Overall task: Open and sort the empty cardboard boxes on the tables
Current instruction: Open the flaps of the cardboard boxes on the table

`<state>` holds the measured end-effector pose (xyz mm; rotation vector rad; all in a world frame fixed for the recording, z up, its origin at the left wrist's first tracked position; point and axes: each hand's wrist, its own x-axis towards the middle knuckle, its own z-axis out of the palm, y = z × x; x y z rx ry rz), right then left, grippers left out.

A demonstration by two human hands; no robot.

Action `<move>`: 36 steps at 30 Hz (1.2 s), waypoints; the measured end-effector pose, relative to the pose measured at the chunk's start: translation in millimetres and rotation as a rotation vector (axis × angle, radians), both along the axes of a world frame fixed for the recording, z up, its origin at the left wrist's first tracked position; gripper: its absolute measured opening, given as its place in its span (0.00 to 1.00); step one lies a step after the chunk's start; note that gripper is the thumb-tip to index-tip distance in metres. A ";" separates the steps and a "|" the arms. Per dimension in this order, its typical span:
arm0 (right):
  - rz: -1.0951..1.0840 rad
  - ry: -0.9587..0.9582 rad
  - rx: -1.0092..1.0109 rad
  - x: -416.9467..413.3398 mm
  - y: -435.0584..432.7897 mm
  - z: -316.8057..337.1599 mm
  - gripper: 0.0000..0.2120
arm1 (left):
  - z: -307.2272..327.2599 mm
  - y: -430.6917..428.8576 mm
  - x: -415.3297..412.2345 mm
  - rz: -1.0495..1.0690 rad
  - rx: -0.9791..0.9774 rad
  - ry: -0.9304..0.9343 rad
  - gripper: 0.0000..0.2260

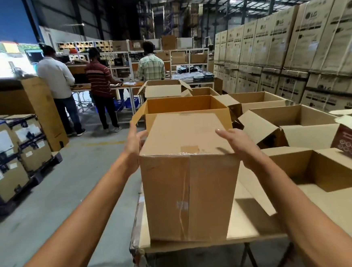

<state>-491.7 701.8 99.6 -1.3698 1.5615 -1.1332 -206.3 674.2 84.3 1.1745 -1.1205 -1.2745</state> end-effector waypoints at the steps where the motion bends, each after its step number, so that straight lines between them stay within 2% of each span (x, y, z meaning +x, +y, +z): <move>1: 0.008 0.062 0.107 1.7 -6.8 13.4 0.23 | 16.3 -8.7 -3.1 0.007 0.036 -0.120 0.28; 3: 0.032 0.206 0.242 7.7 -19.2 32.6 0.18 | 40.1 -25.7 -12.5 -0.012 0.092 -0.336 0.28; 5: 0.029 0.307 0.313 15.3 -33.3 36.8 0.18 | 48.1 -42.9 -26.8 -0.016 0.173 -0.423 0.32; 7: 0.007 0.344 0.317 18.9 -48.6 29.9 0.25 | 45.2 -49.3 -40.3 0.049 0.203 -0.547 0.31; 9: -0.032 0.392 0.267 19.9 -60.9 20.3 0.33 | 38.1 -56.3 -46.7 0.138 0.135 -0.812 0.31; 10: -0.042 0.417 0.243 18.0 -65.8 16.0 0.35 | 34.2 -61.8 -45.9 0.151 0.119 -0.880 0.32; 13: -0.038 0.461 0.219 12.4 -69.7 9.4 0.39 | 28.1 -69.9 -39.1 0.156 0.102 -0.900 0.32; 17: -0.052 0.493 0.185 10.1 -55.5 6.4 0.42 | 27.6 -60.4 -30.9 0.166 0.081 -0.706 0.26; 21: -0.063 0.452 0.051 3.3 -26.0 -2.4 0.39 | 20.9 -47.2 -19.7 0.108 0.043 -0.434 0.46; 24: -0.105 0.454 -0.037 1.5 -10.8 -8.0 0.45 | 17.0 -37.0 -14.5 0.099 -0.045 -0.360 0.57; 26: -0.126 0.468 -0.089 3.1 -6.9 -9.2 0.45 | 12.1 -35.2 -10.9 0.140 -0.110 -0.323 0.55; 30: -0.210 0.488 -0.227 11.5 -0.6 -20.2 0.40 | -3.6 -32.7 -6.4 0.206 -0.260 -0.294 0.47; 33: -0.248 0.424 -0.313 19.8 5.7 -46.2 0.46 | -15.1 -8.8 -14.1 0.287 -0.268 -0.294 0.46; 36: -0.256 0.359 -0.337 27.3 16.8 -73.1 0.48 | -42.7 5.9 -15.5 0.269 -0.246 -0.118 0.42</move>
